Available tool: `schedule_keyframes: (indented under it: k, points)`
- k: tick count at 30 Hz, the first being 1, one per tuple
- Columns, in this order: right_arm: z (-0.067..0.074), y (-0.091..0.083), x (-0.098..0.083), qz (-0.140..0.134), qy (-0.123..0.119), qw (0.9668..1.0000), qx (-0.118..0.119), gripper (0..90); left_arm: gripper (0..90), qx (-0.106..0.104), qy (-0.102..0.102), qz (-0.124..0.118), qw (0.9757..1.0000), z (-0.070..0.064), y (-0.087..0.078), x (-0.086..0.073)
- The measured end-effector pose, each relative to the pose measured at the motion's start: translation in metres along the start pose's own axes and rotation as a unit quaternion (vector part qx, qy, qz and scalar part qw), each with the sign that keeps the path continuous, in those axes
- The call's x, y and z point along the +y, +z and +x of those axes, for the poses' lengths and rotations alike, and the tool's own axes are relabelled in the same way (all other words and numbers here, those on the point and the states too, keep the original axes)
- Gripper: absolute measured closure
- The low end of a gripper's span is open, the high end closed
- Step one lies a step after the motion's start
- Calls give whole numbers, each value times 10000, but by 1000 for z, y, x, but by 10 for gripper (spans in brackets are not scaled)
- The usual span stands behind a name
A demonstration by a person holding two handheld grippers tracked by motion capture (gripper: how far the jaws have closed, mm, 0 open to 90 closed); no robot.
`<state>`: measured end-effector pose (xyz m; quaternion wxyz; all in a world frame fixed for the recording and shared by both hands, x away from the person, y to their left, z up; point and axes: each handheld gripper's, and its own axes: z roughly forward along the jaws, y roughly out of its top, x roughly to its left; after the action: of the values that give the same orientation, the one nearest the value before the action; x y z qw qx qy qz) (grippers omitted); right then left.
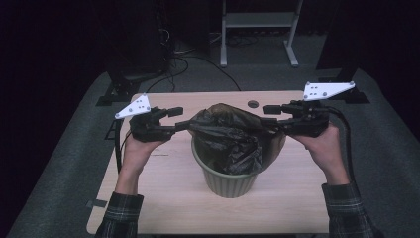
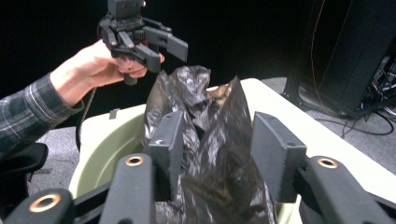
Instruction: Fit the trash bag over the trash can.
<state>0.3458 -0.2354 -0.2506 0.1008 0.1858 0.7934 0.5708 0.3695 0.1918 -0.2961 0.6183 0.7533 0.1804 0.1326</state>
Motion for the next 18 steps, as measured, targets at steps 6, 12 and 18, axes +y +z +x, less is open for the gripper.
schedule_keyframes:
  k: [6,12,18]
  points:
    - [-5,0,-10,183,24,9998,-121,772,406,-27,-113,67,9999,3,5,-2]
    - [-9,-1,-18,270,79,9994,-185,900,393,-118,-269,158,9994,7,10,-3]
    - [-8,-1,-18,206,53,9997,-150,900,468,-380,-316,228,9985,6,20,1]
